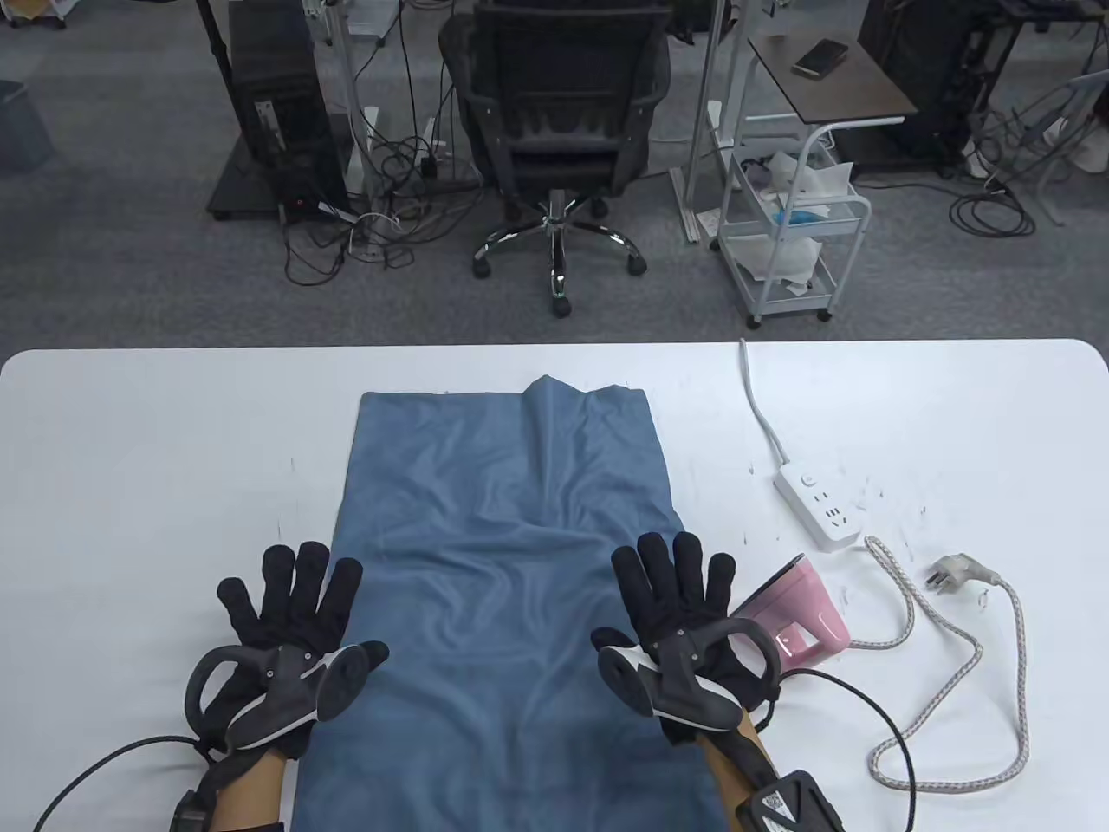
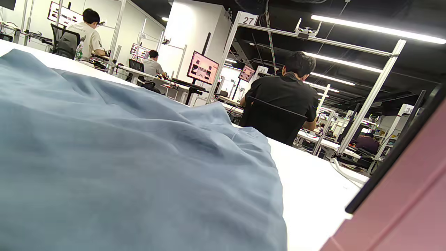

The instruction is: Iron pillowcase with electric iron on table

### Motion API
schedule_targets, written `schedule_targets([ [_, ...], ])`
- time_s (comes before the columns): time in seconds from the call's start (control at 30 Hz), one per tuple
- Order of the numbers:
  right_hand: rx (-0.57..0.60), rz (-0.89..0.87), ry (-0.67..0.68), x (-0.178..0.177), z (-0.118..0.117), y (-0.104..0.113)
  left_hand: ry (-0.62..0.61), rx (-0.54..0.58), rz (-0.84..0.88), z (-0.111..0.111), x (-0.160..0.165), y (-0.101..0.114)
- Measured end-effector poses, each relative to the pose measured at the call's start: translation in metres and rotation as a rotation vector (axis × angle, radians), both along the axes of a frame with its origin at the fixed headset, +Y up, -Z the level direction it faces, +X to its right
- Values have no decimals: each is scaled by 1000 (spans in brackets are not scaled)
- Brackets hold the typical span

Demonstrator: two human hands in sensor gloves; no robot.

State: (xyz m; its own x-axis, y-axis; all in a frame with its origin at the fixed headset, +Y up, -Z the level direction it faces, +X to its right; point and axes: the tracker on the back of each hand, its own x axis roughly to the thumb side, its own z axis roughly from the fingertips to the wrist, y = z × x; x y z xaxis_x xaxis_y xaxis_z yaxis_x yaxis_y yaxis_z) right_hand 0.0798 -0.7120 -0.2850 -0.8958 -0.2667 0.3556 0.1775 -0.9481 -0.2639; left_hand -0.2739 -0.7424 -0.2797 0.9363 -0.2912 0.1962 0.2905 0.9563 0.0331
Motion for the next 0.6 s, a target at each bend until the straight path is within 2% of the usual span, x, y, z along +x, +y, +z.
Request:
schedule_targets([
  [0.37,35,-23,22,-1,1,5,-5,12,3,-1,-1,0],
  [0.5,79,-46,39,-2,5,18,-3,9,-1,-1,-2,1],
  [0.6,127,-78,50,-1,8,39,-3,13,-7,-1,-2,1],
])
